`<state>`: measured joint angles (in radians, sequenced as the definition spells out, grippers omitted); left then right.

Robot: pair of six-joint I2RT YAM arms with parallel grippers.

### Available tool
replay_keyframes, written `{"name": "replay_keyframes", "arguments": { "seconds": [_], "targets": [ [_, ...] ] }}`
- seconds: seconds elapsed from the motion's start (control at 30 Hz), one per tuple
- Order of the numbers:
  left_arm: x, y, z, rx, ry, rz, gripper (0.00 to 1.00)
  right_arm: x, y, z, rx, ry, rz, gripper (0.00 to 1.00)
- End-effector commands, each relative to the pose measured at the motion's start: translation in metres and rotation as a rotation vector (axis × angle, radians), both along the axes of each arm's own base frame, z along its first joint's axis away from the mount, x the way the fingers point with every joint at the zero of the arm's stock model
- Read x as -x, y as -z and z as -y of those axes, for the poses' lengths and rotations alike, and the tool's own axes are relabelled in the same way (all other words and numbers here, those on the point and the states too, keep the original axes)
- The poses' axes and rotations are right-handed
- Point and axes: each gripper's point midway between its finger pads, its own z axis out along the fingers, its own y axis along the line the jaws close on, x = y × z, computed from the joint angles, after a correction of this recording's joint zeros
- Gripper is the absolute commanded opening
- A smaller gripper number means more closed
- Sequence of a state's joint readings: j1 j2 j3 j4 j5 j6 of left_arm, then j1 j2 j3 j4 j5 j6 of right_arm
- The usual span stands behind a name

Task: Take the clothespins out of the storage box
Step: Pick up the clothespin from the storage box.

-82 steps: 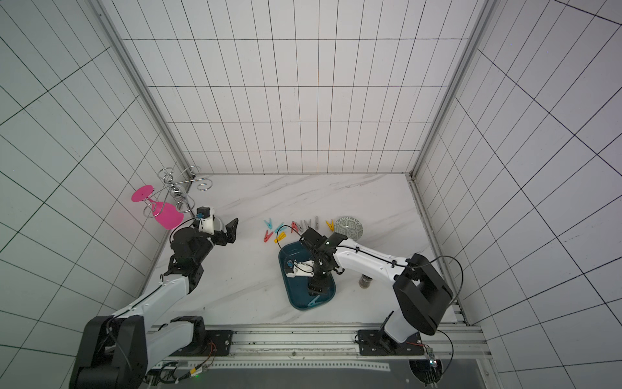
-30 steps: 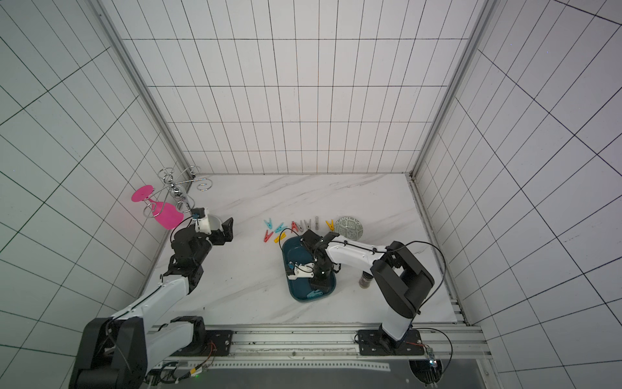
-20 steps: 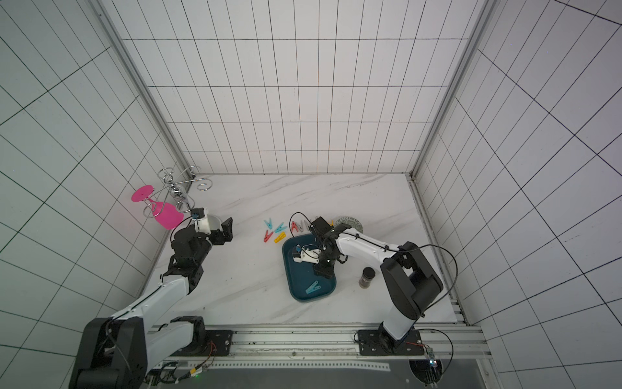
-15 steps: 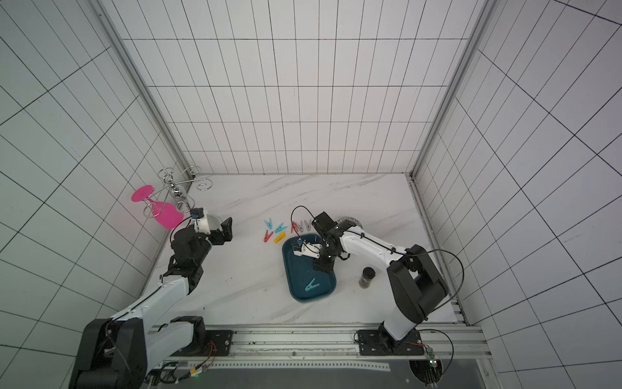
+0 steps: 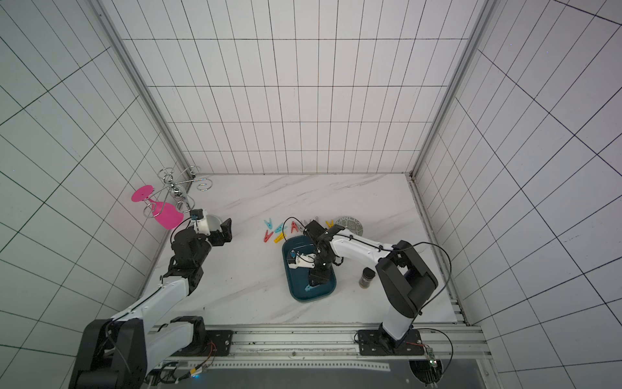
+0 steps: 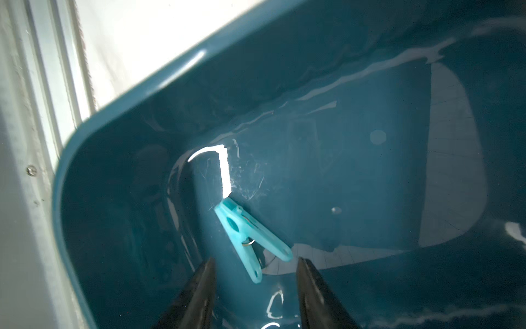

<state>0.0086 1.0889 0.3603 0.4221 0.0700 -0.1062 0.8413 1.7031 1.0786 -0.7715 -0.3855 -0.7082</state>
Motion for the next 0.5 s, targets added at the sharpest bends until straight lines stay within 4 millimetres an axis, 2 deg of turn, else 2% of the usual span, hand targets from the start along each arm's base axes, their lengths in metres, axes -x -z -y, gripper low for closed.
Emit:
{"name": "replay_keyframes", "arguments": {
  "seconds": [0.0,0.47],
  "targets": [
    [0.003,0.002,-0.005,-0.004,-0.024,-0.001,0.99,-0.011,-0.001,0.001,0.028,-0.025,0.052,0.48],
    [0.007,0.007,-0.007,0.001,-0.038,-0.017,0.99,-0.009,0.015,-0.006,0.037,-0.033,0.026,0.44]
  ]
}}
